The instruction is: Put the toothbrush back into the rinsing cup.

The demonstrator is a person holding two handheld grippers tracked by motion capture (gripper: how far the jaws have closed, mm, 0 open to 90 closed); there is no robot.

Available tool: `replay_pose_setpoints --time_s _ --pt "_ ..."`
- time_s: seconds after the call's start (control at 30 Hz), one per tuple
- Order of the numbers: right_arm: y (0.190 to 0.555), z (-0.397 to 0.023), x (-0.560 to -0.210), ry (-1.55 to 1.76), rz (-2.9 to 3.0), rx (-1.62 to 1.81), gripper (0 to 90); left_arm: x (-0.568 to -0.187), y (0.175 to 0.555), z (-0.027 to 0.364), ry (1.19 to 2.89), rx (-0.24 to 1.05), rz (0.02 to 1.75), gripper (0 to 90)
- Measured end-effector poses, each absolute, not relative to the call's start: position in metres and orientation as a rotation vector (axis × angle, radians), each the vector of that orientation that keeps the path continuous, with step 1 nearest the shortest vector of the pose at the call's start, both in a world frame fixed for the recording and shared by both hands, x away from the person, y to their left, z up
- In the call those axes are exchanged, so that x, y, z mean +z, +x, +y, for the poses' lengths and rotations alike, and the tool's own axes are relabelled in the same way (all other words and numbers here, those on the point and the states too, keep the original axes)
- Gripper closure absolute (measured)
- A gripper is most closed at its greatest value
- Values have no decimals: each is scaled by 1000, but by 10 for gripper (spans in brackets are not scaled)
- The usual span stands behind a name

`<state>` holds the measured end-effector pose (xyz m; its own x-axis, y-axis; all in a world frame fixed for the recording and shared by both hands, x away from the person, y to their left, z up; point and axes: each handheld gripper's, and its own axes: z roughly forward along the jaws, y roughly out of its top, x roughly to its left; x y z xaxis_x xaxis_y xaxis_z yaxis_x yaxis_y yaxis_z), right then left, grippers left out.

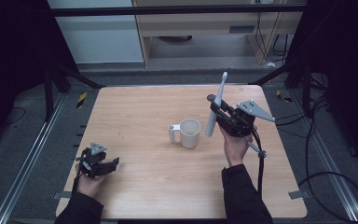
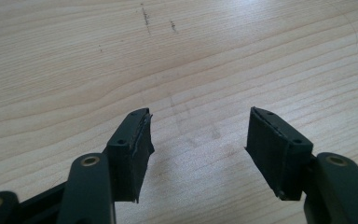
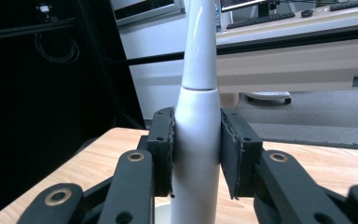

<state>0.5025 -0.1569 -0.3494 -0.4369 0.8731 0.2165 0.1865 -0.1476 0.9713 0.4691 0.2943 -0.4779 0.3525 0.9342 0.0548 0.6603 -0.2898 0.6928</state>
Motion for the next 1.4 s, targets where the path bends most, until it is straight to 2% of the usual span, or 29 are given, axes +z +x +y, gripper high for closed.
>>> replay_pose_setpoints --time_s 0.63,1.4 --pt "530 -124 -351 1186 1578 1684 675 -478 469 294 2042 623 1380 388" --pt "553 -102 -375 1236 1642 1642 675 -476 468 296 2024 636 1376 394"
